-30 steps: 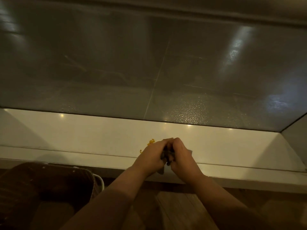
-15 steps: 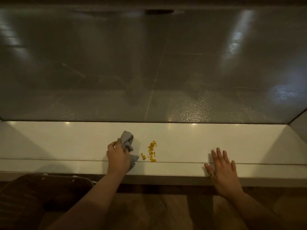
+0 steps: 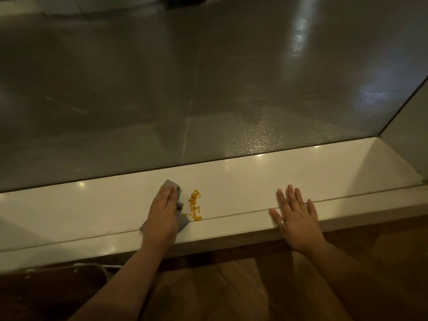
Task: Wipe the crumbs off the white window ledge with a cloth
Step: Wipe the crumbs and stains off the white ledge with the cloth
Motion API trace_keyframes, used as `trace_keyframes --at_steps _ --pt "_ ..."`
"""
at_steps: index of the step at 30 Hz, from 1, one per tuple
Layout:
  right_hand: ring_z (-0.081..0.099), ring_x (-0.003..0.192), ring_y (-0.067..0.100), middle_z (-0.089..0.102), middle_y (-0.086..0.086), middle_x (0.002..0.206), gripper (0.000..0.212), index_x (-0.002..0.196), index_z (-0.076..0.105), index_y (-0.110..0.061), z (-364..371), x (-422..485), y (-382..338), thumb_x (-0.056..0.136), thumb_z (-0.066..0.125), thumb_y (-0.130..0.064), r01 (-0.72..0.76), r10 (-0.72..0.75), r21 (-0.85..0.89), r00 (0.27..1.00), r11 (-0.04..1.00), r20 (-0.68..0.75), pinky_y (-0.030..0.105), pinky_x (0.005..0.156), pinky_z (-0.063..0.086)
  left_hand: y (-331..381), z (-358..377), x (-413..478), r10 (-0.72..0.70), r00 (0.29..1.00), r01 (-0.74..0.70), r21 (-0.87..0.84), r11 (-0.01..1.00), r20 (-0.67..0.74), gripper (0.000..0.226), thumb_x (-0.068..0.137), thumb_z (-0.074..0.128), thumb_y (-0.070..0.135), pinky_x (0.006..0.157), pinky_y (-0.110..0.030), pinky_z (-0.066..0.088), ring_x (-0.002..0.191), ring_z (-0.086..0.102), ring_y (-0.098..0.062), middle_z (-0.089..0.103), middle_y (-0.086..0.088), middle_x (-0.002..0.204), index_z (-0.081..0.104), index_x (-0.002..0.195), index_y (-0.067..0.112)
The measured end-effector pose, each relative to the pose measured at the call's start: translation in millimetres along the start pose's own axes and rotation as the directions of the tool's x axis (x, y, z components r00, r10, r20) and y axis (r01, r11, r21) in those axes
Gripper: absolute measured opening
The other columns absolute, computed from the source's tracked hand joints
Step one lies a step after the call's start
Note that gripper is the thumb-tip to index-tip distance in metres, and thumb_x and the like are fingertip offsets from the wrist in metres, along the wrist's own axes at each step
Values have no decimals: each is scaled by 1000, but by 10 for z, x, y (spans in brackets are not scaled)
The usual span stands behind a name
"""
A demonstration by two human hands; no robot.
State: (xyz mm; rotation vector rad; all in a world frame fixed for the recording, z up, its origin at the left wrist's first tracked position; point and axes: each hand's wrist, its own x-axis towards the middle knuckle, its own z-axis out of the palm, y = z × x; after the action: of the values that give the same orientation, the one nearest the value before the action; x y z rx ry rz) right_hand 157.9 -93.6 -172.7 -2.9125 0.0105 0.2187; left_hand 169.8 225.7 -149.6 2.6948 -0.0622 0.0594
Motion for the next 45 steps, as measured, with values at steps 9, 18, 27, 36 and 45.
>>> trace_keyframes --at_steps 9,18,27,36,45 --pt "-25 137 13 -27 -2 147 90 138 -22 -30 36 14 2 60 -35 -72 -2 2 -16 1000 1000 -24 38 115 -11 -143 26 97 -73 997 77 -203 976 30 59 92 41 24 106 -24 29 126 46 -17 47 -3 139 24 149 17" --pt "-23 139 14 -24 -2 148 93 141 -18 -30 80 12 1 60 -36 -71 -15 14 -16 998 1000 -53 41 116 -8 -142 68 319 -171 985 126 -688 714 3 38 99 35 9 100 -31 44 116 55 -16 59 2 126 62 118 29" --pt "-20 140 14 -19 -2 151 84 144 -11 -31 110 19 2 70 -25 -69 -35 31 -36 995 999 -95 40 115 -9 131 114 576 1 992 91 -729 679 125 41 95 32 -4 72 0 45 86 60 14 64 5 108 64 108 20" --pt "-21 139 12 -12 2 157 93 147 -5 -31 95 21 8 67 -29 -71 -30 27 -32 996 999 -90 38 115 -10 7 62 650 226 909 52 -633 773 350 30 93 44 27 93 -21 48 110 60 -9 63 5 122 64 115 29" --pt "-21 139 12 -18 -1 153 87 145 -9 -31 94 10 19 70 -26 -70 -19 17 -22 996 1000 -85 40 116 -9 1 83 458 322 874 -105 -505 856 363 49 82 40 54 99 -21 42 115 52 -1 57 15 126 56 125 36"
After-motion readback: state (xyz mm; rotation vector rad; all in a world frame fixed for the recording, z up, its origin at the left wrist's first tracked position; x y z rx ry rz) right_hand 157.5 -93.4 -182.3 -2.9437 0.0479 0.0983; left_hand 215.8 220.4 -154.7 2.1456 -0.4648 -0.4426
